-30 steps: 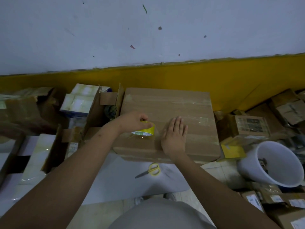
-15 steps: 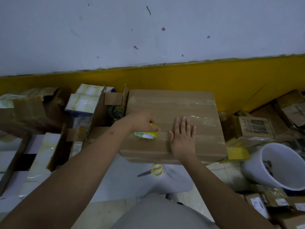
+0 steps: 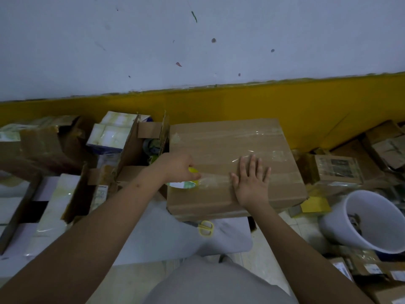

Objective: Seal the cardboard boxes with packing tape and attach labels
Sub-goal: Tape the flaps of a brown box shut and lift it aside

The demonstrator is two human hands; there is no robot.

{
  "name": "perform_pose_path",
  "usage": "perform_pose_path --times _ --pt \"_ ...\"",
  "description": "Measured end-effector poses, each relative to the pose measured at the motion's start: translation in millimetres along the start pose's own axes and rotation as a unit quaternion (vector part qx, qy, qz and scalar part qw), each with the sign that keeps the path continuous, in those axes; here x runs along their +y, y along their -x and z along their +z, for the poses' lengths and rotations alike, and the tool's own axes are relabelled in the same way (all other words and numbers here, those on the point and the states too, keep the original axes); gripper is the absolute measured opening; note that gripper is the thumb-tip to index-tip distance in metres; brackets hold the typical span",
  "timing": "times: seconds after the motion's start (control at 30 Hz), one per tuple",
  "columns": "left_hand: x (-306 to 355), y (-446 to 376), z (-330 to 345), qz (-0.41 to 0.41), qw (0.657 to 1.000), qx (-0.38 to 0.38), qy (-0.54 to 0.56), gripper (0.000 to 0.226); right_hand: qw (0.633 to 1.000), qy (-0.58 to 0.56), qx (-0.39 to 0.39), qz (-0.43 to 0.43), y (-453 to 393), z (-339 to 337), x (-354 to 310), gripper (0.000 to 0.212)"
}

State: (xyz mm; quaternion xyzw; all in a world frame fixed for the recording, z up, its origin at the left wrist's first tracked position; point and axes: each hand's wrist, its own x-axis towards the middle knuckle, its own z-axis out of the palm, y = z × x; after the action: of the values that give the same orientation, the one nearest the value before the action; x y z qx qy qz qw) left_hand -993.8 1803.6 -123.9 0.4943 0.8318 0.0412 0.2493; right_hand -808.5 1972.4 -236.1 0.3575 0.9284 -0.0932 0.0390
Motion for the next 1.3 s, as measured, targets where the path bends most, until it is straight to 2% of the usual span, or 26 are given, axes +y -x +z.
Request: perform_pose_path --times 0.13,0.33,0.53,0.6,0.67,0.73,0.83,1.0,1.17,1.3 --pt "-10.6 14.0 4.0 -0.013 0.999 -0.010 0.037 0.045 1.000 0.001 0.009 -0.002 1.7 1.8 -3.6 0.079" --pt "-40.5 39.1 5.3 -0.078 0.997 0.018 -0.019 0.050 1.000 0.005 0.010 -0.007 3.5 -0.9 -4.3 0.068" --pt "-29.2 37.9 9.7 -0.110 0.988 0.041 -0.098 0.051 1.000 -0.011 -0.001 0.008 5.8 -5.3 -17.0 0.064" --pt "-29.7 36.1 9.6 -0.121 0.986 0.034 -0.106 0.050 0.999 -0.023 -0.008 -0.026 9.7 -5.0 -38.9 0.061" --pt "-30.1 35.2 10.4 -0.124 0.986 0.032 -0.110 0.048 0.992 -0.031 -0.006 -0.120 19.6 0.9 -69.0 0.066" --pt "-28.3 35.8 11.2 -0.123 0.984 0.031 -0.123 0.045 0.977 -0.042 -0.014 -0.210 32.4 8.3 -97.3 0.081" --pt "-25.9 36.0 11.0 -0.121 0.979 0.022 -0.163 0.041 0.961 -0.002 -0.021 -0.275 42.3 19.1 -116.6 0.104" --pt "-26.9 36.8 1.4 -0.089 0.985 0.005 -0.150 0.046 0.950 0.077 -0.029 -0.302 38.7 26.8 -115.5 0.128" --pt "-45.5 35.7 4.5 -0.042 0.997 0.015 -0.063 0.049 0.942 0.117 -0.049 -0.310 38.4 19.5 -113.8 0.122" --pt "-39.6 32.1 4.8 -0.028 0.999 0.023 -0.039 0.052 0.938 0.123 -0.056 -0.319 36.3 7.3 -96.1 0.121"
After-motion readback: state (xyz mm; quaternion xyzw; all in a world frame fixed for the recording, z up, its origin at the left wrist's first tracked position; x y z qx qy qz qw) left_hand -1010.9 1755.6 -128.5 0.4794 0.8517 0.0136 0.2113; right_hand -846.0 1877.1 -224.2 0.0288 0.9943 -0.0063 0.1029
